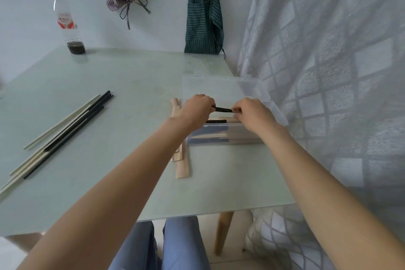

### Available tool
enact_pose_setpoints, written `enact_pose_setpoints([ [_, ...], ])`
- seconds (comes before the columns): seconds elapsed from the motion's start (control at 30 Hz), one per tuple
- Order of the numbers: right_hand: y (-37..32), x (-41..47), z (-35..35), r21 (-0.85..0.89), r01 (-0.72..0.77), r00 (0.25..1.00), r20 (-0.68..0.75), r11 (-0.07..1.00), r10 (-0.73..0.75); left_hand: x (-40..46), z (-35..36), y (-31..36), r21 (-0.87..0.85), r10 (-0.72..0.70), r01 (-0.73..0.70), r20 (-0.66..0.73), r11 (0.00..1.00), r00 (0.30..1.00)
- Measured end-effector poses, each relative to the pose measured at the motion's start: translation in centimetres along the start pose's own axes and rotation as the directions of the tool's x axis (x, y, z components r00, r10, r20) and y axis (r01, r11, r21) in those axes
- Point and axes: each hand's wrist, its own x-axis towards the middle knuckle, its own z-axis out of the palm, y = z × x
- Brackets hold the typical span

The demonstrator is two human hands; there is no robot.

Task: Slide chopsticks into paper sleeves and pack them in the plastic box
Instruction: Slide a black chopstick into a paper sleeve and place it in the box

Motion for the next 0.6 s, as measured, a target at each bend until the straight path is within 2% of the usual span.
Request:
enact_pose_setpoints([
  [0.1,0.8,0.7,0.8,0.073,-0.034,0.997,0.071,0.997,0.029,1.1,0.9,0.3,0.07,-0.049,0.046,0.045,0.996,0.998],
  [0.2,0.9,1.0,1.1,0.166,-0.066,0.989,0.144,0.984,0.042,1.2,1.3,-0.4,0.013,-0.093,0.093,0.062,0.996,0.994],
  [0.23,0.8,1.0,1.1,0.178,-0.071,0.988,0.144,0.981,0.046,0.9,1.2,-0.5,-0.046,-0.082,0.084,0.027,0.995,0.996],
  [0.3,0.4,0.8,1.2,0.191,-0.062,0.994,0.096,0.98,0.044,-0.1,0.5,-1.0,-0.192,-0.077,0.051,-0.128,0.98,0.989],
  [0.37,-0.9,0.5,1.4,0.198,-0.013,1.0,0.016,0.98,0.01,-1.7,-0.4,-2.1,-0.315,-0.163,0.067,-0.289,0.947,0.943],
  [0.4,-1.7,0.3,1.4,0.211,0.02,0.999,-0.029,0.977,-0.015,-2.4,-0.6,-2.9,-0.363,-0.229,0.108,-0.311,0.926,0.923],
  [0.5,-5.5,-0.7,1.3,0.331,0.156,0.979,-0.175,0.931,-0.102,-4.3,-0.6,-5.7,-0.504,-0.43,0.285,-0.198,0.815,0.881],
  [0.6,-10.1,-2.1,0.8,0.399,0.287,0.949,-0.244,0.871,-0.201,-5.3,-0.1,-7.4,-0.681,-0.544,0.407,0.015,0.609,0.839],
])
